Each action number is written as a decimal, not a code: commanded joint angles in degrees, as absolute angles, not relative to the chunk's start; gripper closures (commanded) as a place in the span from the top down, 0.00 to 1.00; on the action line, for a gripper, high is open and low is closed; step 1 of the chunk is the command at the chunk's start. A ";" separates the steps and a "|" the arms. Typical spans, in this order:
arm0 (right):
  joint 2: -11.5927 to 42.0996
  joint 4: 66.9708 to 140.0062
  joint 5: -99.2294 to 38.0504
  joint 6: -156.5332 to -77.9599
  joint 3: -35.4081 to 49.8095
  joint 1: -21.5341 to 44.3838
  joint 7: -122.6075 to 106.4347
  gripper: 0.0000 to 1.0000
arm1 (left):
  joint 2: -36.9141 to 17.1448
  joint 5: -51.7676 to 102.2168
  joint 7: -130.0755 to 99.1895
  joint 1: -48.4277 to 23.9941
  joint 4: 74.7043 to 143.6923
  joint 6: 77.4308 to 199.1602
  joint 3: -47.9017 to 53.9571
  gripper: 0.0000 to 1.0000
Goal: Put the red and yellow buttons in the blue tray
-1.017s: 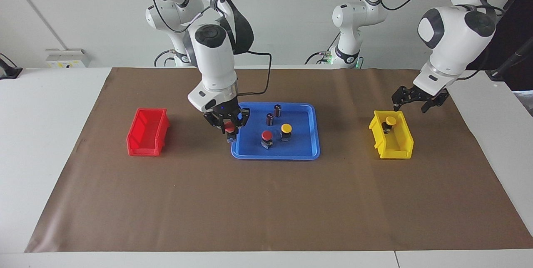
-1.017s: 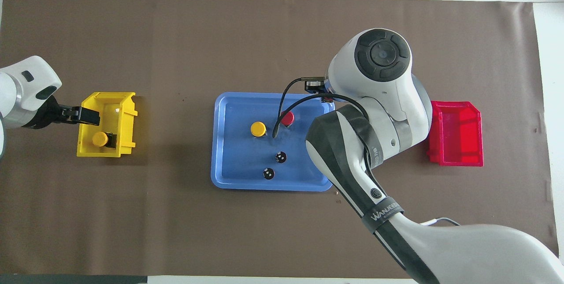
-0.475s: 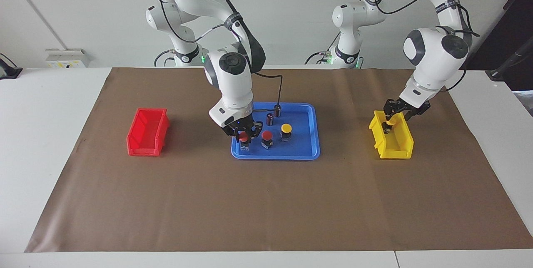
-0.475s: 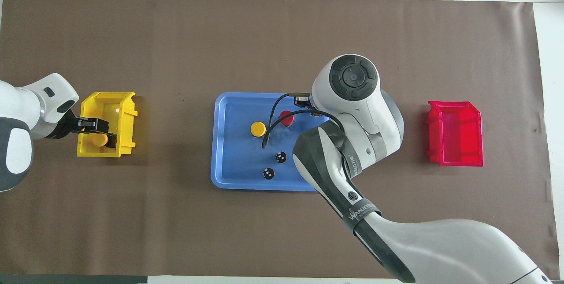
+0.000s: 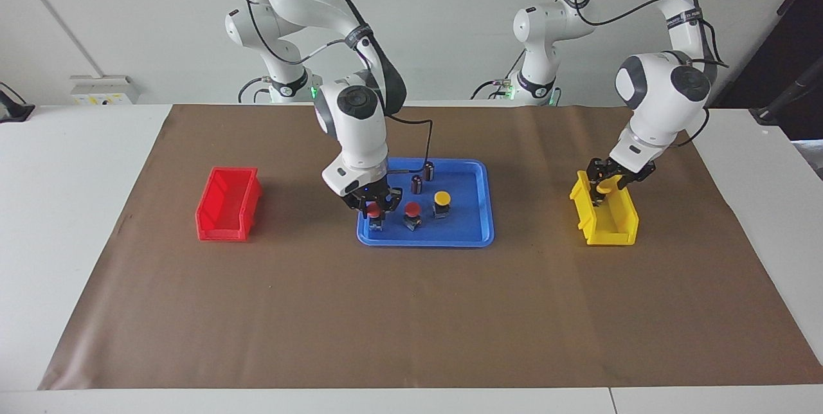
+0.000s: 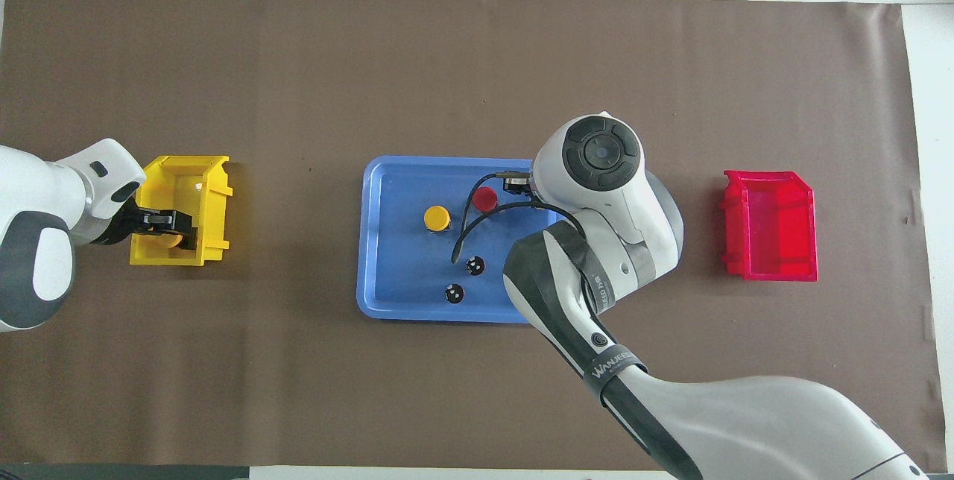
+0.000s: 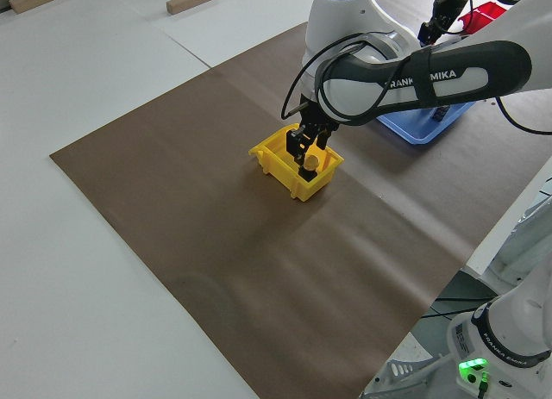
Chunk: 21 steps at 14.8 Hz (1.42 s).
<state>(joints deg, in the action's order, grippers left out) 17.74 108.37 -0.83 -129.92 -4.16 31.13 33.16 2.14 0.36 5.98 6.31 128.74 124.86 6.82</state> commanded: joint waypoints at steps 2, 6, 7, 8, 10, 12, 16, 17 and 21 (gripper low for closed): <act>15.82 110.65 -1.67 -131.39 -3.87 30.85 33.57 0.46 | 2.37 1.41 5.98 7.12 130.16 126.56 6.94 0.65; 15.82 106.98 -1.41 -128.69 -4.04 29.98 33.49 1.00 | 2.46 1.49 5.54 7.03 130.96 127.09 6.94 0.65; 15.65 103.57 -0.88 -125.02 -4.39 29.27 33.05 1.00 | 2.55 1.41 5.62 7.03 131.13 127.09 6.94 0.65; 15.64 99.27 -0.70 -120.02 -4.57 27.35 32.96 1.00 | 2.90 1.41 5.62 7.12 132.18 127.26 6.94 0.65; 13.99 91.79 -0.70 -110.17 -4.40 21.39 32.26 1.00 | 2.90 1.49 5.45 7.03 132.80 127.79 7.03 0.61; 11.26 88.78 -1.31 -102.08 -4.39 14.54 23.96 1.00 | 2.81 1.41 4.49 6.77 132.89 128.14 6.94 0.02; 4.24 88.68 -1.49 -92.40 -4.39 2.14 8.03 1.00 | -0.61 0.09 5.27 6.33 122.64 125.35 7.03 0.02; 2.65 88.51 -1.23 -89.33 -4.48 0.11 4.95 1.00 | -1.75 0.00 5.19 6.24 117.82 122.20 7.12 0.02; -0.52 89.99 -0.62 -84.81 -4.39 -4.49 0.97 1.00 | -3.60 0.18 -11.79 -2.42 101.88 109.52 7.65 0.02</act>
